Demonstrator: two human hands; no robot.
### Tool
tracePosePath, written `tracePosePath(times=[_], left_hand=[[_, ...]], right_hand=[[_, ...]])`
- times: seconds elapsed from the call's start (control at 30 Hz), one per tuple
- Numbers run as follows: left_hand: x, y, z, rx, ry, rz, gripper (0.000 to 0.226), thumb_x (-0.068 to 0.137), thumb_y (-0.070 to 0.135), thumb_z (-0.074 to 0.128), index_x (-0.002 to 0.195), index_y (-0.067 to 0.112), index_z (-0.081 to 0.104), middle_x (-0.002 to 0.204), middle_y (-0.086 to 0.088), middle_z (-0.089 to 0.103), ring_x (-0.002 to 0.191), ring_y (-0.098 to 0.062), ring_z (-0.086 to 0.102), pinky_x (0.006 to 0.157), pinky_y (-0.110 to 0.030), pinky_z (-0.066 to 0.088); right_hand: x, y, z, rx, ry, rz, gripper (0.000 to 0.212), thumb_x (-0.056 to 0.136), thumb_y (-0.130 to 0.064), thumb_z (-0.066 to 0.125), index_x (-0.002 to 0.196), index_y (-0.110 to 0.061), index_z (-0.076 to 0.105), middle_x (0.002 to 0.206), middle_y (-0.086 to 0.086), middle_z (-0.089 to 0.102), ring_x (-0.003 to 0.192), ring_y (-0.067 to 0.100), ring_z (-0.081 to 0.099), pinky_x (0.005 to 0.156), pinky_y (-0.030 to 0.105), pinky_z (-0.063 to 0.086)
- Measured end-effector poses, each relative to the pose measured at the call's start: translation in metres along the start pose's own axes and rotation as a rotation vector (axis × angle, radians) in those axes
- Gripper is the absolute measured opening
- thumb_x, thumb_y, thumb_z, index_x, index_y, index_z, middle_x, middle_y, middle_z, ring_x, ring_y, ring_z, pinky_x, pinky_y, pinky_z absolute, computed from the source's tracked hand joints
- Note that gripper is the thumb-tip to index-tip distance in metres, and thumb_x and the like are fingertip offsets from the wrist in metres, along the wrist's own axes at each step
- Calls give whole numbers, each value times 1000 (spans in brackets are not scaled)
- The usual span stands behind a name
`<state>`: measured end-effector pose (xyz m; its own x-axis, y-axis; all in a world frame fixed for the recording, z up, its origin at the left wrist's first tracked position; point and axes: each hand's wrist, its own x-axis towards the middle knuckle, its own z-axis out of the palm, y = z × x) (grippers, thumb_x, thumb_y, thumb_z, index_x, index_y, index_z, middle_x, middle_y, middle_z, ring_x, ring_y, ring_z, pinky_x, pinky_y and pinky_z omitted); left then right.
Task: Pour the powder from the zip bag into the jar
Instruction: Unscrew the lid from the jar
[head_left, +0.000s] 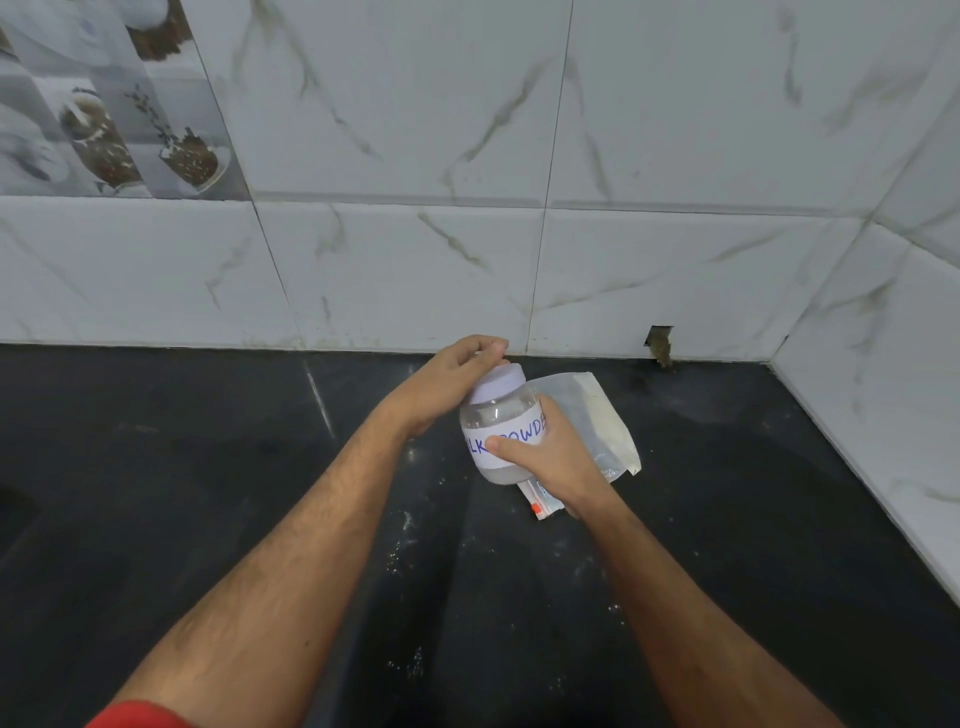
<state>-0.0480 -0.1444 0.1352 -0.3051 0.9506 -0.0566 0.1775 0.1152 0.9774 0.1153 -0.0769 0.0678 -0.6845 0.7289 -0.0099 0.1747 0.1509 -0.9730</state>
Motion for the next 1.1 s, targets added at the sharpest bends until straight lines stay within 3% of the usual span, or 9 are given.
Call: tracePosePath(times=[0.1, 0.2, 0.3, 0.37, 0.47, 0.63, 0.77, 0.9, 1.1], left_hand=[[-7, -9, -11, -112, -43, -9, 35, 98, 19, 61, 133, 23, 56, 130, -12, 67, 123, -26, 62, 107, -39, 47], [-11, -17, -17, -92, -61, -5, 44, 93, 9, 68, 133, 21, 54, 123, -9, 72, 116, -22, 67, 107, -39, 47], [-14, -16, -13, -78, 0, 26, 49, 81, 20, 78, 126, 23, 57, 117, -6, 74, 105, -18, 70, 100, -38, 53], [-15, -16, -6, -102, 3, 42, 56, 76, 28, 75, 128, 24, 56, 123, -3, 70, 110, -18, 69, 97, -35, 54], [-16, -17, 6, -125, -14, 57, 59, 79, 32, 71, 134, 26, 53, 136, -2, 62, 120, -18, 64, 101, -35, 52], [-22, -25, 8, -182, -12, 42, 52, 87, 39, 62, 137, 32, 49, 140, 0, 61, 124, -16, 62, 105, -35, 48], [-29, -40, -2, -201, -2, 13, 55, 93, 26, 67, 143, 27, 45, 133, 3, 67, 122, -14, 63, 106, -36, 47], [-27, -45, -6, -158, 104, 27, 53, 89, 10, 72, 135, 26, 51, 116, 3, 75, 108, -10, 70, 104, -41, 50], [-25, -34, 1, -154, 17, 28, 81, 66, 23, 86, 138, 32, 49, 140, 2, 59, 121, -7, 62, 103, -31, 51]], right_hand=[[-3, 2, -1, -51, 41, -3, 60, 67, -36, 88, 112, -44, 48, 108, -21, 62, 97, -1, 63, 68, 9, 51], [-6, 3, -2, -98, 66, -3, 61, 66, -36, 88, 110, -44, 45, 105, -27, 55, 94, 3, 61, 63, 0, 45], [-9, 3, 1, -147, 83, -22, 75, 70, -33, 88, 123, -42, 36, 108, -28, 50, 99, 4, 57, 62, 1, 45], [-11, 3, 5, -130, 89, -31, 77, 69, -31, 89, 125, -40, 37, 110, -25, 52, 100, 5, 58, 64, 2, 47], [-15, 5, 11, -104, 78, -43, 78, 68, -31, 89, 127, -39, 39, 113, -22, 55, 102, 5, 59, 68, 3, 48], [-18, 12, 9, -70, 126, -32, 83, 66, -30, 90, 133, -31, 42, 120, -15, 59, 108, 8, 61, 76, 12, 52], [-17, 15, 3, -63, 155, -2, 84, 67, -28, 91, 132, -36, 37, 113, -27, 52, 103, 3, 58, 67, 2, 47], [-18, 18, 3, -65, 147, -4, 82, 67, -28, 91, 129, -39, 37, 114, -26, 53, 104, 3, 58, 68, 3, 48], [-21, 18, 9, -76, 110, 4, 84, 69, -28, 90, 131, -40, 35, 114, -26, 52, 104, 4, 58, 66, 1, 47]])
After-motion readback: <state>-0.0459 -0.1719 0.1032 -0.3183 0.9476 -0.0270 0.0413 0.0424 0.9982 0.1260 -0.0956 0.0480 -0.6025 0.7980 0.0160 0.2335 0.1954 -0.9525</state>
